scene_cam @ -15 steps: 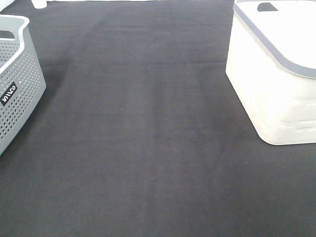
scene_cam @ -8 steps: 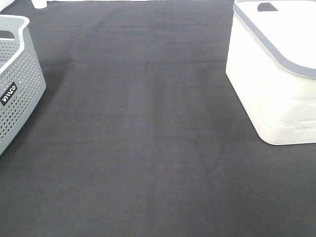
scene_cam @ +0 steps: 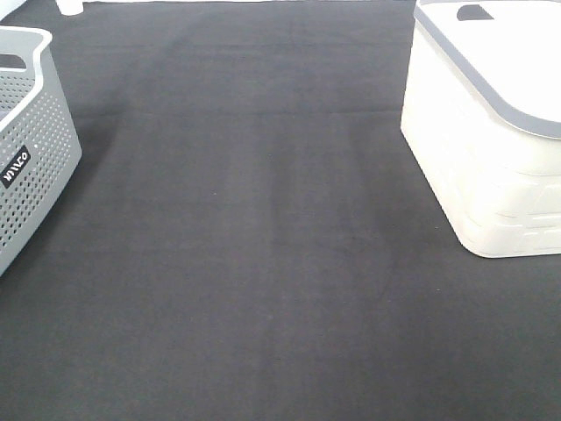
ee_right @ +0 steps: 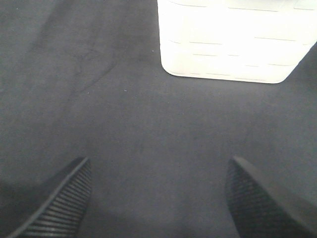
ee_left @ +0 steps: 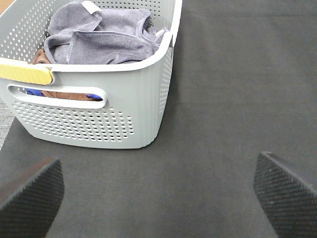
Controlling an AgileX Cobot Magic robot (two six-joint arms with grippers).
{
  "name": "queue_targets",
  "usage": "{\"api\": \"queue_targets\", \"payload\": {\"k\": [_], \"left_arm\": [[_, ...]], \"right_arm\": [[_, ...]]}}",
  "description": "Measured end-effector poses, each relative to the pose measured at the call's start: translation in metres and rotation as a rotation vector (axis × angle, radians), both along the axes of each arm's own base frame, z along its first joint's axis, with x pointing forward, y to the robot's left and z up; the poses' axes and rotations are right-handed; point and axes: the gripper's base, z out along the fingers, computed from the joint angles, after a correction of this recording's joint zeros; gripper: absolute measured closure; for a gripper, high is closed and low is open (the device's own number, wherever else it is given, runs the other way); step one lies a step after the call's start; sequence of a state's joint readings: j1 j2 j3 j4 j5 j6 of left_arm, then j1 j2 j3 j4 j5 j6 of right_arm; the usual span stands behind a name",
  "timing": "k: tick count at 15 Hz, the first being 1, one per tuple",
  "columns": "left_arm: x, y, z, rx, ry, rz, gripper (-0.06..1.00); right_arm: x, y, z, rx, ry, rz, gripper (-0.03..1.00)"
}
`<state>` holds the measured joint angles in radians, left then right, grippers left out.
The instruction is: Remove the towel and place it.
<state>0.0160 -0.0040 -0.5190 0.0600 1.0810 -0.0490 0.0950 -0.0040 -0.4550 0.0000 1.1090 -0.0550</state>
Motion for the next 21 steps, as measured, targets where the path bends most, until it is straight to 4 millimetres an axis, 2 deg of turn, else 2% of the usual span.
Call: {"api": "queue_targets", "payload": {"k": [3, 6, 7, 9, 11, 13, 14, 17, 19, 20, 21], "left_arm": [[0.001, 0.0, 0.005, 0.002, 0.005, 0.001, -0.04], [0.017, 0.003, 0.036, 0.024, 0.055, 0.014, -0.04], [0.035, 0.003, 0.058, 0.059, 0.098, -0.005, -0.04], [0.061, 0.004, 0.088, 0.158, 0.188, -0.067, -0.04], [0.092, 0.004, 0.112, 0.257, 0.269, -0.14, -0.04], [0.131, 0.005, 0.127, 0.341, 0.345, -0.214, -0.04], [0.142, 0.005, 0.13, 0.362, 0.359, -0.233, -0.04], [0.201, 0.007, 0.136, 0.518, 0.467, -0.382, -0.04], [0.243, 0.007, 0.123, 0.676, 0.546, -0.558, -0.04], [0.259, 0.011, 0.116, 0.718, 0.564, -0.606, -0.04], [0.264, 0.014, 0.114, 0.722, 0.57, -0.619, -0.04]], "right_arm": [[0.0, 0.0, 0.0, 0.0, 0.0, 0.0, 0.24], [0.0, 0.0, 0.0, 0.0, 0.0, 0.0, 0.24], [0.0, 0.0, 0.0, 0.0, 0.0, 0.0, 0.24], [0.0, 0.0, 0.0, 0.0, 0.0, 0.0, 0.24], [0.0, 0.0, 0.0, 0.0, 0.0, 0.0, 0.24], [0.0, 0.0, 0.0, 0.0, 0.0, 0.0, 0.24], [0.0, 0.0, 0.0, 0.0, 0.0, 0.0, 0.24], [0.0, 0.0, 0.0, 0.0, 0.0, 0.0, 0.24], [0.0, 0.0, 0.0, 0.0, 0.0, 0.0, 0.24], [0.0, 0.0, 0.0, 0.0, 0.0, 0.0, 0.24], [0.0, 0.0, 0.0, 0.0, 0.0, 0.0, 0.24]]}}
